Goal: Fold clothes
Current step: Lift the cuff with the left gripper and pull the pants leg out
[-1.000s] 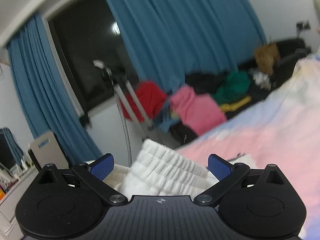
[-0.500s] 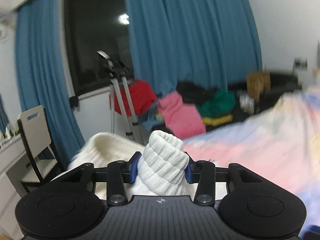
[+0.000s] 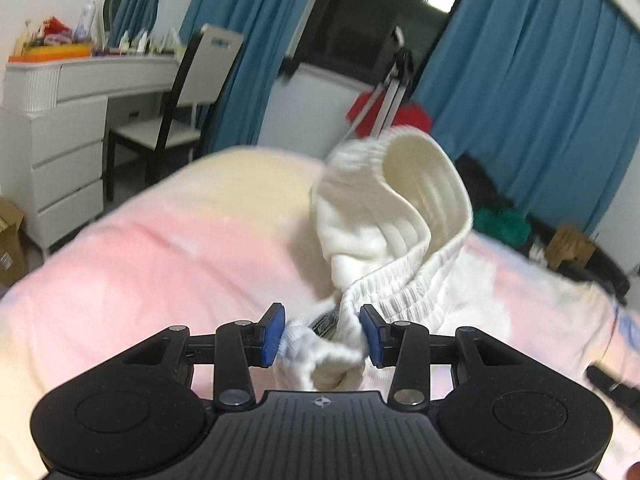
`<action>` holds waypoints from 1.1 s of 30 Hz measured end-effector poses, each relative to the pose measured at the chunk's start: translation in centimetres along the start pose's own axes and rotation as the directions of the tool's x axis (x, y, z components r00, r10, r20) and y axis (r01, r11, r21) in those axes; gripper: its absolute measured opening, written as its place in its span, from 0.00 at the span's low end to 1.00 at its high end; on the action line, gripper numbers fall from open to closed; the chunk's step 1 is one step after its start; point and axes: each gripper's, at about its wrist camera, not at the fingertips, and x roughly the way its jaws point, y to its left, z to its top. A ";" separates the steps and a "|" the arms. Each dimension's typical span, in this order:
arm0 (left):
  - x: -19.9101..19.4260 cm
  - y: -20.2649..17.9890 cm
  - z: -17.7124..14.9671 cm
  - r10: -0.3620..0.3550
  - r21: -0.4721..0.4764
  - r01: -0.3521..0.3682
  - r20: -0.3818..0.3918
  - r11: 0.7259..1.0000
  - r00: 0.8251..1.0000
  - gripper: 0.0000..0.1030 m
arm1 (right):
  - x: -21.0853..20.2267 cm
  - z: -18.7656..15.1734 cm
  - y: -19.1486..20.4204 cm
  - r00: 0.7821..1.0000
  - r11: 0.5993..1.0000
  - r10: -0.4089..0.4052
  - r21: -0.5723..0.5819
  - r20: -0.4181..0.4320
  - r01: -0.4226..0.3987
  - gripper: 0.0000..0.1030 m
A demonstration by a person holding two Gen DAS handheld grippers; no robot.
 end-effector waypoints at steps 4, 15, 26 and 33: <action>-0.5 0.4 -0.5 -0.022 0.001 0.022 -0.062 1.000 0.998 0.49 | -0.5 -0.4 2.8 0.995 0.992 0.088 -0.086 -0.037 -0.091 0.20; 1.3 7.5 1.8 -0.205 -0.304 0.184 -0.036 0.935 0.978 0.72 | 4.2 -0.4 8.4 0.959 0.968 0.208 -0.099 -0.190 -0.230 0.58; 10.3 11.1 2.5 -0.432 -0.684 0.297 -0.029 0.667 0.902 0.82 | 5.4 -4.9 9.6 0.959 0.984 0.128 -0.091 -0.253 -0.155 0.58; 14.6 12.3 4.3 -0.303 -0.720 0.132 -0.114 0.682 0.946 0.34 | 6.7 -4.1 6.6 0.973 0.996 0.083 0.037 -0.217 -0.076 0.58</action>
